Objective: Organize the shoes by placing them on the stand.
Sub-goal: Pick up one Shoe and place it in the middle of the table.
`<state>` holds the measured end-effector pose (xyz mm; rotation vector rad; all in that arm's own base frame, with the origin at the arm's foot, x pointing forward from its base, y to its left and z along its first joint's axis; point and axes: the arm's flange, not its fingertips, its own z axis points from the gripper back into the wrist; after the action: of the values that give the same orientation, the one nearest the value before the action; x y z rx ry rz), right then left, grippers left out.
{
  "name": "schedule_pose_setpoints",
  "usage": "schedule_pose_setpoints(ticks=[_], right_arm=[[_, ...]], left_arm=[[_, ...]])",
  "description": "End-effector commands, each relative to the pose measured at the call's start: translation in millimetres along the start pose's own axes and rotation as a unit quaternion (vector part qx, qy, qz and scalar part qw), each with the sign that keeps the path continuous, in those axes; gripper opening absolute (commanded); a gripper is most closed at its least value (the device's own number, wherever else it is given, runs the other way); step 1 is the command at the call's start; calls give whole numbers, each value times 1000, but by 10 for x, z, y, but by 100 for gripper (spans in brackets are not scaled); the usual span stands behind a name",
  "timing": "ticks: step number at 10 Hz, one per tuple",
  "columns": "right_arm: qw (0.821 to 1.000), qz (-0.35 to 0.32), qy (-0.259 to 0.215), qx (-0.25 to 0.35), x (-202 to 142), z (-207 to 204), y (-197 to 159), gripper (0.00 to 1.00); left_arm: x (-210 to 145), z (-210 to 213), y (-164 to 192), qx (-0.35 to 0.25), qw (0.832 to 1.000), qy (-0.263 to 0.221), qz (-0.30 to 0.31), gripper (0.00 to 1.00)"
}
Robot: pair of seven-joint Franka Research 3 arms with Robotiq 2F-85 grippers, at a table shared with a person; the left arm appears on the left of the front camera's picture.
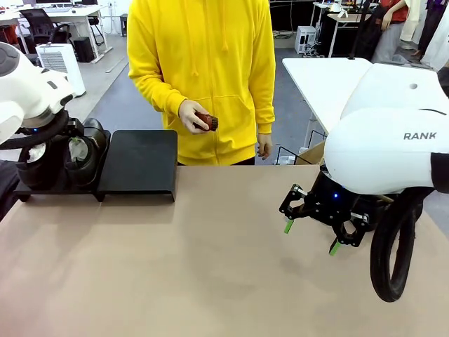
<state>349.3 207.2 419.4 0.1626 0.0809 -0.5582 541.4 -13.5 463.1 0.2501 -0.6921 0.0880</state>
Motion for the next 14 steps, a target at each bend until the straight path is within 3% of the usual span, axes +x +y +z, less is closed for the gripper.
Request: schedule_pose_setpoints(ticks=[1, 6, 8, 10, 11, 14], right_arm=[[1000, 5, -6, -3, 12, 15, -8, 100], [1000, 5, -6, -3, 12, 15, -8, 100], [1000, 5, -6, -3, 12, 15, -8, 100], [1000, 5, -6, -3, 12, 15, -8, 100], [1000, 5, -6, -3, 12, 15, -8, 100], [1000, 5, -6, -3, 12, 15, -8, 100]], left_arm=[[53, 34, 19, 2, 1000, -6, -4, 100], [19, 12, 2, 0, 1000, -2, 0, 100], [15, 817, -50, -103, 994, -34, 0, 100], [-174, 1383, 13, -172, 983, 52, -29, 100], [-242, 1528, 30, -172, 980, 86, -58, 100], [-176, 1840, 132, -242, 962, 122, -39, 100]])
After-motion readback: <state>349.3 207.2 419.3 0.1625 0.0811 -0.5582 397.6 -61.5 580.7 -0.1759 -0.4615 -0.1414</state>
